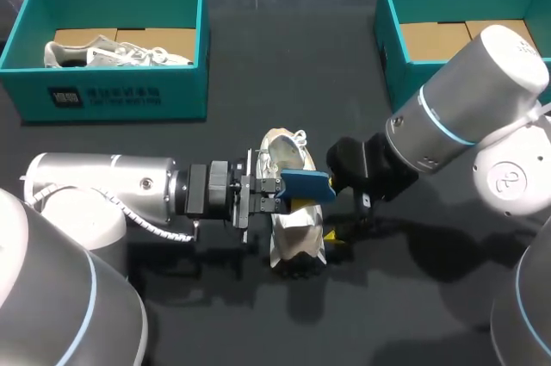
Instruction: Take the shoe out of the shoebox, open the shoe tongue, remove and reinsert the insole, then place the shoe into the shoebox
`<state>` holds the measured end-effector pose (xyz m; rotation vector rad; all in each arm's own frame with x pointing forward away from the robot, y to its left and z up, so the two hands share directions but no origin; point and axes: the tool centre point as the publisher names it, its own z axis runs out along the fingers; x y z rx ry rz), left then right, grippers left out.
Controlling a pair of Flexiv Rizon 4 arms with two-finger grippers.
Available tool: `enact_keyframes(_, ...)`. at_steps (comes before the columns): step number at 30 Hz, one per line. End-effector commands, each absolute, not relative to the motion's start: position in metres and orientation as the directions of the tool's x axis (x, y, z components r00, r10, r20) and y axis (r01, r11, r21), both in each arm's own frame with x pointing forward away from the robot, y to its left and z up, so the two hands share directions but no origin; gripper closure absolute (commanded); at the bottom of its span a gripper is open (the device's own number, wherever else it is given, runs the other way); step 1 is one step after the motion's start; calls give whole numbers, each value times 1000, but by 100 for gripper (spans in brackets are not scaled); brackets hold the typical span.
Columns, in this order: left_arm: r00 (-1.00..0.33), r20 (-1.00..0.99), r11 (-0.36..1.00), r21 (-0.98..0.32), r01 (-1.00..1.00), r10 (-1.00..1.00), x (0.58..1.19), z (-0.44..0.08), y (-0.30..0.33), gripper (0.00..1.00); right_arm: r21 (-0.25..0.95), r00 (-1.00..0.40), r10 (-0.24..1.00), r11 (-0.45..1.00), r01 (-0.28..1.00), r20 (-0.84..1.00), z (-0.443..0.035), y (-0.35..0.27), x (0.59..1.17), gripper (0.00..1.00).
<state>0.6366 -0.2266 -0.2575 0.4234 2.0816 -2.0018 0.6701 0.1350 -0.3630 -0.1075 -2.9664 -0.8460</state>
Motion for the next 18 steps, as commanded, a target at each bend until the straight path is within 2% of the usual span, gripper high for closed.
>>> enact_keyframes(1,-932,-357,39,-932,360,53,633,-257,-222,100,524,-996,61,847,86,64,-364,137,667,0)
enact_keyframes(18,-937,-343,29,-938,345,61,623,-258,-214,100,509,-996,61,857,85,63,-363,142,666,0)
